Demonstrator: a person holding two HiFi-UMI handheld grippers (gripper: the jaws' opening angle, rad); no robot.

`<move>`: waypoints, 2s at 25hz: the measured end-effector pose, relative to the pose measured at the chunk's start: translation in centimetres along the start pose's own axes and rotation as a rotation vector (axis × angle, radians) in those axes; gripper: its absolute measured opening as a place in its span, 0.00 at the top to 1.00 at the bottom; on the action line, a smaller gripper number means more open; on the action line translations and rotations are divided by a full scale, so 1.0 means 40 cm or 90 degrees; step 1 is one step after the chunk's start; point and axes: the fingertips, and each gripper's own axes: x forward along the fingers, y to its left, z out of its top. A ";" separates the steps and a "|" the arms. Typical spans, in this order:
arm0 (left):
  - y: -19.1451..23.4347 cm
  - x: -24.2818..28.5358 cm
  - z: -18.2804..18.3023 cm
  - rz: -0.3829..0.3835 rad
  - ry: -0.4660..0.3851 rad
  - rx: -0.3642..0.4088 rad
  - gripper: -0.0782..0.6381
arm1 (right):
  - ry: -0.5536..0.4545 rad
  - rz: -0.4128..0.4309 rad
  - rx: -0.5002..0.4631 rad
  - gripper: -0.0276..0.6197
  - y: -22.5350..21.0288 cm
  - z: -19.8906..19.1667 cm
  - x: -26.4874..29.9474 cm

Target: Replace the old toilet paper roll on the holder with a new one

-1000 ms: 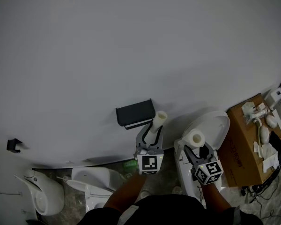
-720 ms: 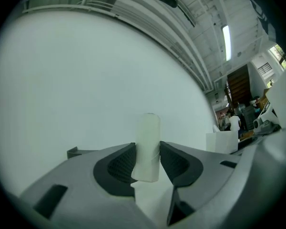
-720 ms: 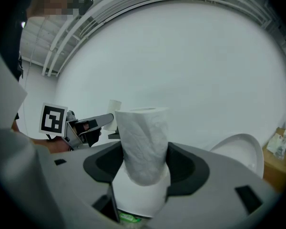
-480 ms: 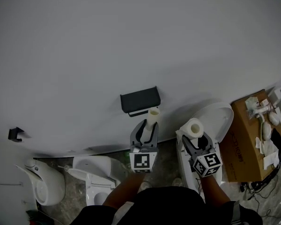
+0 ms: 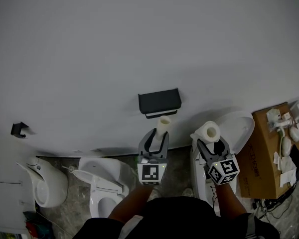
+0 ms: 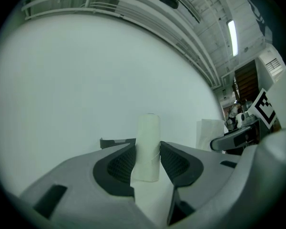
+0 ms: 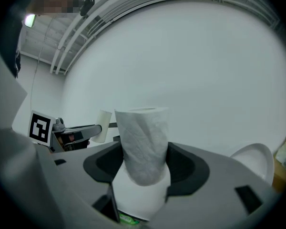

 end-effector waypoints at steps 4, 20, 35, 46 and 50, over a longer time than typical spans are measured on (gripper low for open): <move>0.031 -0.023 -0.007 0.017 -0.003 0.012 0.67 | 0.000 0.021 -0.008 0.54 0.020 0.008 0.026; 0.131 -0.119 -0.023 0.092 0.015 0.011 0.66 | 0.021 0.106 -0.028 0.54 0.123 -0.002 0.144; 0.202 -0.150 -0.055 0.116 0.027 -0.006 0.66 | -0.007 0.120 0.132 0.54 0.131 0.013 0.229; 0.214 -0.128 -0.051 0.097 0.021 0.007 0.66 | -0.026 0.080 0.331 0.54 0.054 -0.010 0.258; 0.215 -0.126 -0.055 0.098 0.021 0.000 0.66 | -0.040 0.063 0.408 0.54 0.020 -0.007 0.269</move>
